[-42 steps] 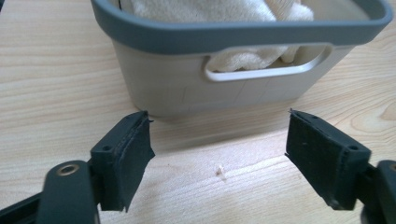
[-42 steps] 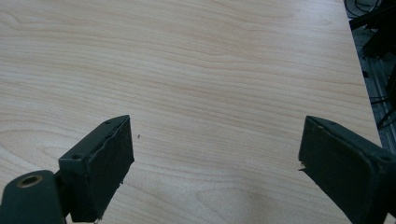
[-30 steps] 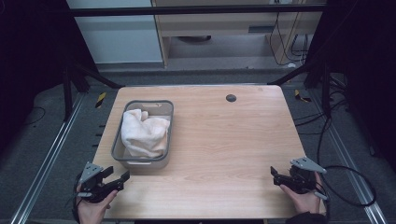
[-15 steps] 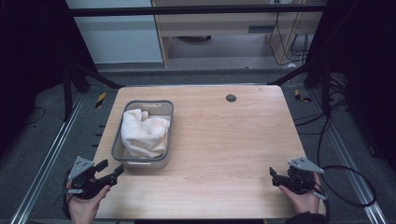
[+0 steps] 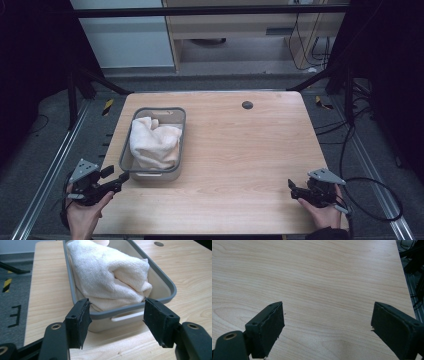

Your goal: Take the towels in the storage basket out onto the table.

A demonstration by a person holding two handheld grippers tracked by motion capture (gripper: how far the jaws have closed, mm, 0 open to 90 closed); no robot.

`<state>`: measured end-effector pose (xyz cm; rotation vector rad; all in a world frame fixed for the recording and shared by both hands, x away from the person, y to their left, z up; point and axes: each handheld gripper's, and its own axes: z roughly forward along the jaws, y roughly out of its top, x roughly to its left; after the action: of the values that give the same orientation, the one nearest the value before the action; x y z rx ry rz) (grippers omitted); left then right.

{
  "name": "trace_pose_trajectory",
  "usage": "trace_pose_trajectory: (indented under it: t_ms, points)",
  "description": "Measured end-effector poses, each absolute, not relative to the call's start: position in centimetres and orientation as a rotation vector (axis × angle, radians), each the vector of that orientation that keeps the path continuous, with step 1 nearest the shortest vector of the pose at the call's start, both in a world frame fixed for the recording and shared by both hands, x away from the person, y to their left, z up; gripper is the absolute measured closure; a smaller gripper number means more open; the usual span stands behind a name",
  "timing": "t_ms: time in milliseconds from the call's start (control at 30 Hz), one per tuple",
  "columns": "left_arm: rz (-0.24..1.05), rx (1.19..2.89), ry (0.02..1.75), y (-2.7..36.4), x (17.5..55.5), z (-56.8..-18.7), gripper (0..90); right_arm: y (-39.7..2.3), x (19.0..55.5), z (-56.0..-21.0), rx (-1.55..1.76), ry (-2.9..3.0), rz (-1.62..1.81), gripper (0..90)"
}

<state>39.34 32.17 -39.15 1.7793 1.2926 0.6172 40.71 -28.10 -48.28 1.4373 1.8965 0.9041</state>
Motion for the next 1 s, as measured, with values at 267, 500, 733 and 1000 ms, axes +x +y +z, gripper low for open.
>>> trace_pose_trajectory:
  t_ms: [267, 500, 733, 1000]
  points:
    - [0.653, 1.772, 1.273, 31.5, 40.6, -36.7, 34.4, -28.1, 40.7, -48.3, 1.441, 1.896, 0.898, 11.2]
    - [0.659, 1.791, 1.273, 31.0, 41.9, -35.0, 32.0, -28.2, 40.7, -48.4, 1.446, 1.899, 0.891, 11.1]
    - [0.623, 1.862, 1.293, 29.9, 44.3, -34.0, 29.4, -28.2, 40.8, -48.5, 1.446, 1.916, 0.878, 10.8]
    - [0.604, 1.923, 1.315, 28.2, 46.9, -33.7, 26.6, -28.2, 40.9, -48.6, 1.444, 1.934, 0.870, 10.4]
